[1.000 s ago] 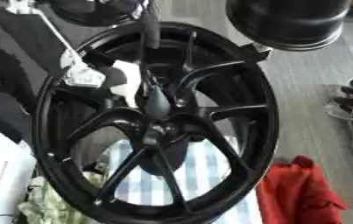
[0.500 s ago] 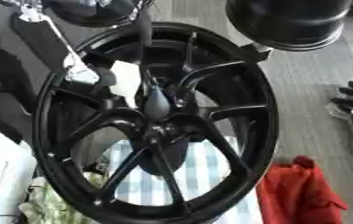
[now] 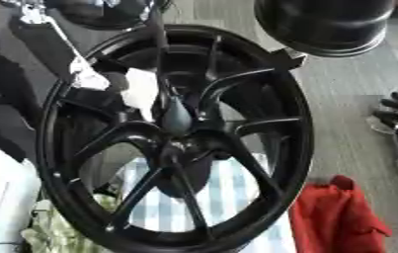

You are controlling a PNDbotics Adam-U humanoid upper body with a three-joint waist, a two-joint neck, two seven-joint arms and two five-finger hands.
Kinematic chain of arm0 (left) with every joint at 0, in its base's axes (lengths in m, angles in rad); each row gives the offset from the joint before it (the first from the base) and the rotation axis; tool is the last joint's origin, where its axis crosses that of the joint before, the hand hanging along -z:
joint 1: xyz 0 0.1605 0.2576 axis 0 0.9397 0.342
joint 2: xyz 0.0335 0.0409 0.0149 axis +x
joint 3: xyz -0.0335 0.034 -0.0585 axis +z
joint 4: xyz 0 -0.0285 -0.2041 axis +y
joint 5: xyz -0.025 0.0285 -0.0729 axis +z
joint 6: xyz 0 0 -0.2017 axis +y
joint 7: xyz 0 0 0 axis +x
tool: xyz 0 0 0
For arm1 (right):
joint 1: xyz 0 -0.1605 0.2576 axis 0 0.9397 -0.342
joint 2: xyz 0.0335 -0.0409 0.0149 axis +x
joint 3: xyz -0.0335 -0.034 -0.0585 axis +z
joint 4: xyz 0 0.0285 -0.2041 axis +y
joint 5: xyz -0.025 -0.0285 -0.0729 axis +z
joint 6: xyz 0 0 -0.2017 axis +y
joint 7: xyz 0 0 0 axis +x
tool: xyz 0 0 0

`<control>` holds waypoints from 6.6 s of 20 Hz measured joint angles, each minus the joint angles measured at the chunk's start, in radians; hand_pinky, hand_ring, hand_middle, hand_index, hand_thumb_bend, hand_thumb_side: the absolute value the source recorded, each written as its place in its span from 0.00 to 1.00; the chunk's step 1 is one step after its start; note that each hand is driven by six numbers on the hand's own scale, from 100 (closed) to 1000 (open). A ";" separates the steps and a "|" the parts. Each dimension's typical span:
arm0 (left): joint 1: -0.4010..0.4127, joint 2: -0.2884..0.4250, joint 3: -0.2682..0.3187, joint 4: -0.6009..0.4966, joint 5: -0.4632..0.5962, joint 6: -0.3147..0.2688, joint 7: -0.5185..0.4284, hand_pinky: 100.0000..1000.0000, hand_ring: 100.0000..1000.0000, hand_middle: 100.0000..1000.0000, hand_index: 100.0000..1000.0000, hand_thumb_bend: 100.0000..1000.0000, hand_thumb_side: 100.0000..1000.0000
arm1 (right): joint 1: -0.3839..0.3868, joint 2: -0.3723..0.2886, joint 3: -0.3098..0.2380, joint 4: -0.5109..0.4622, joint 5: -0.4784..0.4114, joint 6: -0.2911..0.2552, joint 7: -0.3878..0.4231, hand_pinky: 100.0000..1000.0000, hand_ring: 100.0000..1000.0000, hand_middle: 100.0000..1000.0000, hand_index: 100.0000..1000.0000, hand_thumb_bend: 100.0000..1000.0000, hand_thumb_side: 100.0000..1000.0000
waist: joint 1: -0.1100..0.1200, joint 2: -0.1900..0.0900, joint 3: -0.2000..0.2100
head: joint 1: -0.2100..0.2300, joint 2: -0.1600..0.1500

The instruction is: Pull the pin out of the wheel hub.

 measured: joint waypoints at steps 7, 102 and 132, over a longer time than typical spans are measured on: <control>0.008 -0.004 -0.015 0.050 -0.028 -0.002 0.002 0.84 0.81 0.68 0.81 0.37 0.68 | 0.000 -0.003 0.004 0.000 0.001 0.003 -0.002 0.92 0.73 0.74 0.82 0.00 0.79 | 0.002 0.000 -0.001 | -0.008 0.008; 0.187 0.149 0.304 -0.189 0.059 0.132 0.140 0.64 0.52 0.38 0.33 0.00 0.00 | 0.000 -0.003 0.017 0.000 0.020 0.027 -0.005 0.92 0.70 0.72 0.82 0.00 0.80 | -0.004 0.002 -0.002 | -0.007 0.023; 0.793 0.318 0.632 -0.083 -0.135 0.185 0.270 0.84 0.81 0.74 0.85 0.20 0.39 | -0.001 -0.008 -0.014 0.000 0.009 0.014 -0.027 0.92 0.70 0.72 0.82 0.00 0.79 | -0.018 0.012 0.006 | -0.024 0.008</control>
